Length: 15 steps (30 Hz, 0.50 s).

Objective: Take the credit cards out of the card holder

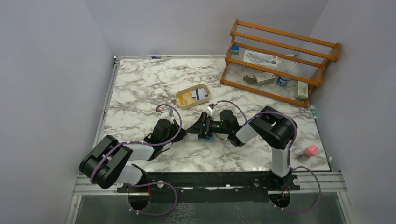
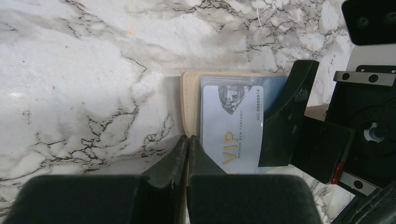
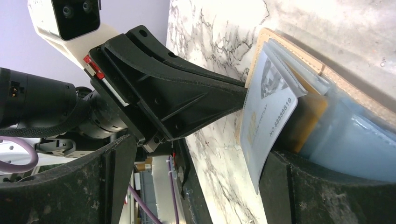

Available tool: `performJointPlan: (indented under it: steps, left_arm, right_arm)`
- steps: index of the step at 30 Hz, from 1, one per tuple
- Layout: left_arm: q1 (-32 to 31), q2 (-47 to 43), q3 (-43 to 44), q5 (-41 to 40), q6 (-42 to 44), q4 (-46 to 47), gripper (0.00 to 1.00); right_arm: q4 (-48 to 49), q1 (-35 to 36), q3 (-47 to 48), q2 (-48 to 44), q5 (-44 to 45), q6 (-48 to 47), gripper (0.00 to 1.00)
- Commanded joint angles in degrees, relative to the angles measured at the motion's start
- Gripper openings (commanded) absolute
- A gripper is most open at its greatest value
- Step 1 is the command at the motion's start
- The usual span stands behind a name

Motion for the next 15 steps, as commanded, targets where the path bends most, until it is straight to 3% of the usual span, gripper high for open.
performJointPlan:
  steps: [1, 15]
  left_arm:
    - [-0.78, -1.31, -0.38, 1.75, -1.37, 2.13, 0.00]
    - [-0.78, -1.72, -1.47, 0.94, -0.93, 2.04, 0.00]
  right_arm:
    - [-0.68, 1.76, 3.16, -0.13, -1.15, -0.73, 0.96]
    - [-3.61, 1.55, 4.57, -2.63, -4.69, -2.08, 0.95]
